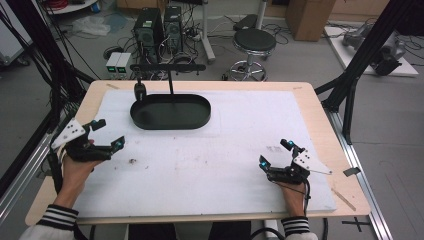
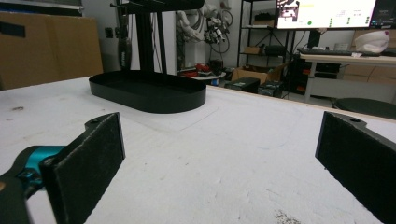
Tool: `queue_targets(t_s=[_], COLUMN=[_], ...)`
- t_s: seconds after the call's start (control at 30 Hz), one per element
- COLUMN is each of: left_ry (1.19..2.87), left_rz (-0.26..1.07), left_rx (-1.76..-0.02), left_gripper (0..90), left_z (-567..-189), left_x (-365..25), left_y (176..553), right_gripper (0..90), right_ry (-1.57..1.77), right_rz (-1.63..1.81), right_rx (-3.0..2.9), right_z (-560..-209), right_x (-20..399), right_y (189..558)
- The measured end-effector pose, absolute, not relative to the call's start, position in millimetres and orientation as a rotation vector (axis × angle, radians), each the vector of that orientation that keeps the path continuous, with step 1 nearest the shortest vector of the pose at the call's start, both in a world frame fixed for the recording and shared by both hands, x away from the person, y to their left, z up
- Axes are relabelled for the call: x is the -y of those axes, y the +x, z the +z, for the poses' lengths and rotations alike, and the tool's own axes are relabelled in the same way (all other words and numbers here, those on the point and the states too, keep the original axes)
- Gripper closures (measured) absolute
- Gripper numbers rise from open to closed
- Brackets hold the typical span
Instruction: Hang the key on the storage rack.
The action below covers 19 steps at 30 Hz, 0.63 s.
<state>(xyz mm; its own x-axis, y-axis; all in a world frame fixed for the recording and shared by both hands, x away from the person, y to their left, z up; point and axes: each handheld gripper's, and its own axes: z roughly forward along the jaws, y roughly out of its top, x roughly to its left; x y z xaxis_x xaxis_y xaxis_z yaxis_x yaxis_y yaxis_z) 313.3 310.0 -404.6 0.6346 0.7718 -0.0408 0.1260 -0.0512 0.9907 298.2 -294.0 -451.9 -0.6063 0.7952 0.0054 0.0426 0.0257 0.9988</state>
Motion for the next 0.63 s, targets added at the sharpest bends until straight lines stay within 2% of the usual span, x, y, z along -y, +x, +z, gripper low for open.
queue_targets(t_s=[0.2,0.33,0.63], left_ry=[1.464,1.463,1.448], left_rz=[0.63,0.643,0.688], left_rx=[-0.729,-0.733,-0.721], left_gripper=[1.7,1.7,1.7], left_z=[-437,-450,-453], left_x=[-319,-322,-321], left_y=[288,282,277], right_gripper=[0.3,0.3,0.3], right_ry=[0.85,0.848,0.85], right_rz=[1.639,1.639,1.634], right_rx=[-1.718,-1.718,-1.718], right_z=[-452,-452,-452], right_x=[294,294,293], right_y=[298,298,298])
